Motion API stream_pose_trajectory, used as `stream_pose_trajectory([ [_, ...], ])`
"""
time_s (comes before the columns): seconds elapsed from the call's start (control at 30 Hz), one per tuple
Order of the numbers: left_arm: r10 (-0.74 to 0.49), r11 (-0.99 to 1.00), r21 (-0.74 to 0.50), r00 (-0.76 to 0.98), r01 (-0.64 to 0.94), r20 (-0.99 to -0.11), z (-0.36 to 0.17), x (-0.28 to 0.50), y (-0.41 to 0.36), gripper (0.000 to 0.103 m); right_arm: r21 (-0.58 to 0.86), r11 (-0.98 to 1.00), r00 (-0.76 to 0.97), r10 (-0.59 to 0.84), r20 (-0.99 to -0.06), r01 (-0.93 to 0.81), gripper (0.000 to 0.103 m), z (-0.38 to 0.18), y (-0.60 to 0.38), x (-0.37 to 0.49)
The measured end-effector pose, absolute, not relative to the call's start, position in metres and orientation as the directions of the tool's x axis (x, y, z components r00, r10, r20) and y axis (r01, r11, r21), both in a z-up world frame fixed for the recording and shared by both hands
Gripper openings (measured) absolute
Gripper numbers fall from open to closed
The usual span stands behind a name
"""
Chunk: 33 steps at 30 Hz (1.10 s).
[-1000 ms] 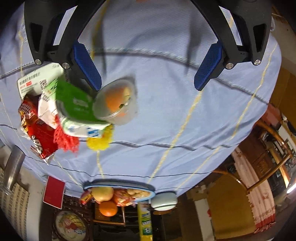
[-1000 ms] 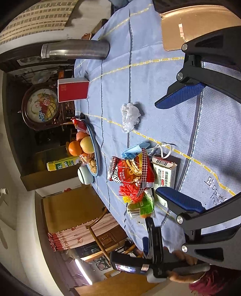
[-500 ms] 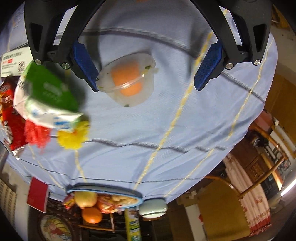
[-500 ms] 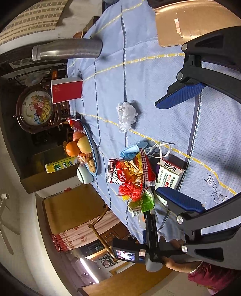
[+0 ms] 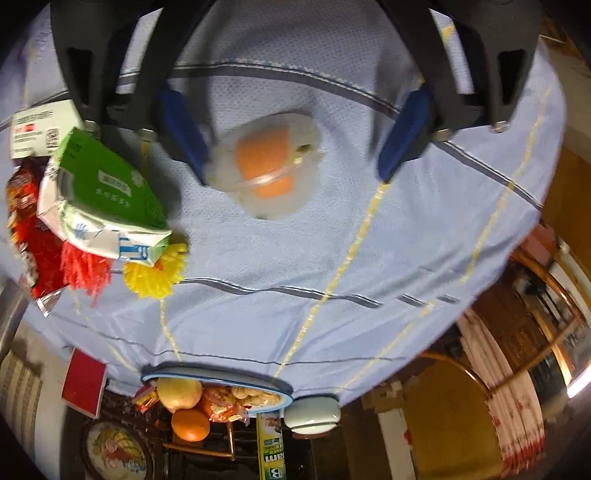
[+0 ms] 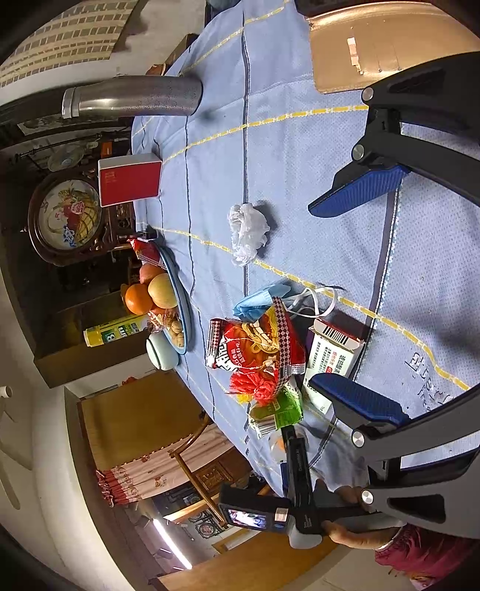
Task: Collect trash
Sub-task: 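Grasp the clear plastic cup with orange lid using the left tool, then lift the plastic cup with the left tool while the right tool grasps the red snack bag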
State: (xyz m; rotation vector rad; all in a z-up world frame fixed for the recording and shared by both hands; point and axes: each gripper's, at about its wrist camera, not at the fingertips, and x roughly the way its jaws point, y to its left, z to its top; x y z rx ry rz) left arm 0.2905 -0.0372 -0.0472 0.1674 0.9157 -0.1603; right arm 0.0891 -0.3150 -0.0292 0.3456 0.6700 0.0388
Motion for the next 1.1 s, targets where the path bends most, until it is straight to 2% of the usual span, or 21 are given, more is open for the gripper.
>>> stream_pose_trajectory([
  [0.03, -0.092, 0.977, 0.042, 0.587, 0.210, -0.804, -0.048, 0.292, -0.034, 0.064, 0.323, 0.943, 0.784, 0.143, -0.604, 0.077, 0.085, -0.029, -0.314, 0.089],
  [0.07, -0.111, 0.978, 0.014, 0.580, 0.208, -0.807, -0.048, 0.294, -0.031, 0.057, 0.319, 0.945, 0.782, 0.140, -0.607, 0.078, 0.085, -0.029, -0.314, 0.090],
  [0.4, -0.231, 0.969, -0.115, 0.626, 0.221, -0.745, -0.035, 0.284, -0.017, 0.057, 0.312, 0.945, 0.707, 0.157, -0.690, 0.095, 0.085, -0.033, -0.304, 0.122],
  [0.67, -0.261, 0.960, -0.130, 0.624, 0.249, -0.736, -0.034, 0.283, -0.018, 0.057, 0.237, 0.971, 0.716, 0.140, -0.684, 0.038, 0.085, -0.009, -0.276, 0.170],
  [0.97, -0.294, 0.949, -0.148, 0.610, 0.279, -0.736, -0.035, 0.283, -0.020, 0.057, 0.223, 0.973, 0.672, 0.130, -0.729, 0.053, 0.085, -0.031, -0.269, 0.206],
  [1.03, -0.295, 0.948, -0.145, 0.606, 0.285, -0.739, -0.035, 0.283, -0.021, 0.057, 0.194, 0.981, 0.658, 0.127, -0.742, 0.029, 0.059, -0.035, -0.264, 0.209],
  [1.07, -0.296, 0.947, -0.143, 0.605, 0.288, -0.739, -0.035, 0.283, -0.022, 0.057, 0.198, 0.980, 0.656, 0.138, -0.742, 0.017, 0.043, -0.035, -0.264, 0.210],
  [1.1, -0.297, 0.946, -0.142, 0.604, 0.290, -0.739, -0.035, 0.283, -0.023, 0.057, 0.225, 0.974, 0.673, 0.154, -0.723, 0.020, 0.034, -0.031, -0.267, 0.207],
])
